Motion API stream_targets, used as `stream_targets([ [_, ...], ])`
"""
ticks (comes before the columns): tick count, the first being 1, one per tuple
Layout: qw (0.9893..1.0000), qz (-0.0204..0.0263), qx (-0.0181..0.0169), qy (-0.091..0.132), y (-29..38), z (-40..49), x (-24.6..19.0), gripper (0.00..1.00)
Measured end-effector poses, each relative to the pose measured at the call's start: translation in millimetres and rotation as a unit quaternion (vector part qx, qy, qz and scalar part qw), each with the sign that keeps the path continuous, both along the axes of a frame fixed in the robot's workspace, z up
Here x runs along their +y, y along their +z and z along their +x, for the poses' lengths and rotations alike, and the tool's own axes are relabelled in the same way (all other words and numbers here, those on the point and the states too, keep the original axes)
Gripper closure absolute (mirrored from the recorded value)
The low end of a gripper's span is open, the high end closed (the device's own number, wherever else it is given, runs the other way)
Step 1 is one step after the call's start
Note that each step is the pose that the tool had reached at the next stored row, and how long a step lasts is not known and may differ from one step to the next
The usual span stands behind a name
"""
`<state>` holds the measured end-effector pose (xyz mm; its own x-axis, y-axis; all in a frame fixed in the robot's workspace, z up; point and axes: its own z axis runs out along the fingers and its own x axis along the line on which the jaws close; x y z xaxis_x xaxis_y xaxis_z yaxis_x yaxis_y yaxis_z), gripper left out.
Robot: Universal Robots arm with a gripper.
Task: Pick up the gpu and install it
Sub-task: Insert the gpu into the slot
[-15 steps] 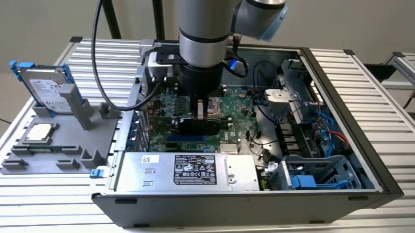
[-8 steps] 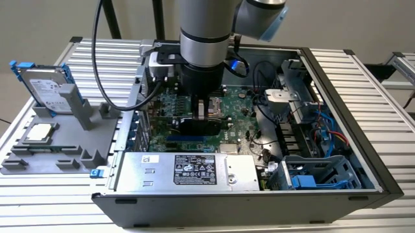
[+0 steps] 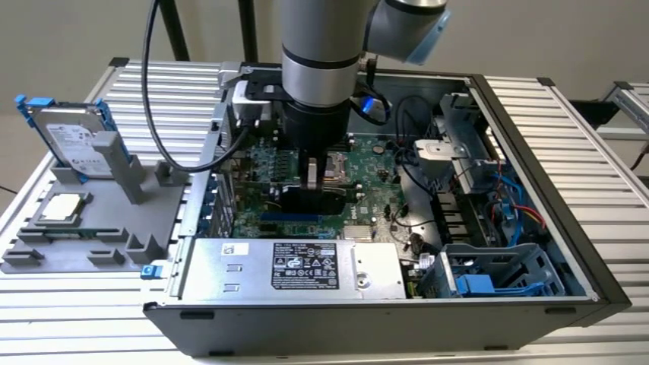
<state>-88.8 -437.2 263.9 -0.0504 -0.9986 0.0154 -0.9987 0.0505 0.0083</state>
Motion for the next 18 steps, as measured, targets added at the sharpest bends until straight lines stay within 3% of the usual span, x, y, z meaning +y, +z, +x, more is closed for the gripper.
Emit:
stream_targets([
  [18, 1.0, 0.0, 0.0, 0.0, -6.2, -7.4, -2.1, 1.0],
])
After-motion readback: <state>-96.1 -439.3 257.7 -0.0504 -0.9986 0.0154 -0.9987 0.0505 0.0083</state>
